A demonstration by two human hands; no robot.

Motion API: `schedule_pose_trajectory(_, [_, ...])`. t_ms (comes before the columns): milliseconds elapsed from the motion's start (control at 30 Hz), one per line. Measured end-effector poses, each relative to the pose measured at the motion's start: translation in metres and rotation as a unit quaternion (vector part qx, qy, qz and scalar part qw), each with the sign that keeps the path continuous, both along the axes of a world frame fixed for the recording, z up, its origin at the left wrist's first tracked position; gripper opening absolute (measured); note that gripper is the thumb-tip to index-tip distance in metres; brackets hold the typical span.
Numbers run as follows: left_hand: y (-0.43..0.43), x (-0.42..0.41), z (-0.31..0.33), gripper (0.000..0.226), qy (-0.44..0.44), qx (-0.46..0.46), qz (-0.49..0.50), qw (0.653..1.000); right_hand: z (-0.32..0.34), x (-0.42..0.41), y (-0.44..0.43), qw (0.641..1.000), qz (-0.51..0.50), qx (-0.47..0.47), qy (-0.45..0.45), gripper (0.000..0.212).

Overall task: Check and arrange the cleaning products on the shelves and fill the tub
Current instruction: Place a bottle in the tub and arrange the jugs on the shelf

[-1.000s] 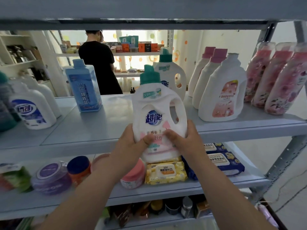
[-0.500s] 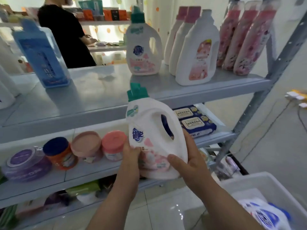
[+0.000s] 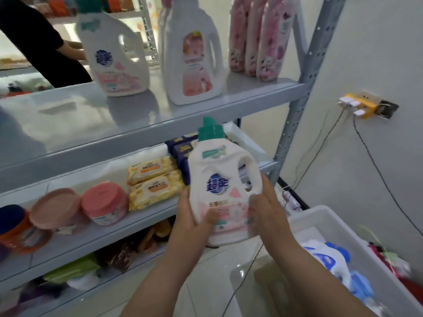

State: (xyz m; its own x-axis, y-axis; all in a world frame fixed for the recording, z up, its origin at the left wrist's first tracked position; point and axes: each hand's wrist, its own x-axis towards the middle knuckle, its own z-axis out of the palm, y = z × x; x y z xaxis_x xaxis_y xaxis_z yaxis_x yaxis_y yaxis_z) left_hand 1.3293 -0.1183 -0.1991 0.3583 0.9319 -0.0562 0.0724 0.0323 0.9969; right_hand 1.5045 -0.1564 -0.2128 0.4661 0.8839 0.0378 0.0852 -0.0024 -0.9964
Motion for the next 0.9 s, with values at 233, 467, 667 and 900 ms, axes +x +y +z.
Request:
schedule_pose_trajectory(233, [-0.051, 0.111, -0.009, 0.087, 0.088, 0.068, -0.125, 0.986, -0.037, 0.103, -0.043, 0.972, -0.085, -0.056, 0.210, 0.036])
schedule_pose_trajectory(467, [-0.068, 0.195, -0.027, 0.082, 0.116, 0.088, -0.215, 0.966, -0.071, 0.176, -0.093, 0.955, -0.177, -0.087, 0.221, 0.039])
schedule_pose_trajectory(667, [-0.051, 0.237, -0.075, 0.065, 0.133, 0.009, -0.255, 0.958, -0.103, 0.215, -0.131, 0.928, -0.274, -0.172, 0.187, 0.024])
schedule_pose_trajectory(900, [-0.027, 0.283, -0.174, 0.059, 0.253, -0.102, -0.391, 0.879, -0.175, 0.217, -0.161, 0.857, -0.357, -0.329, 0.171, 0.023])
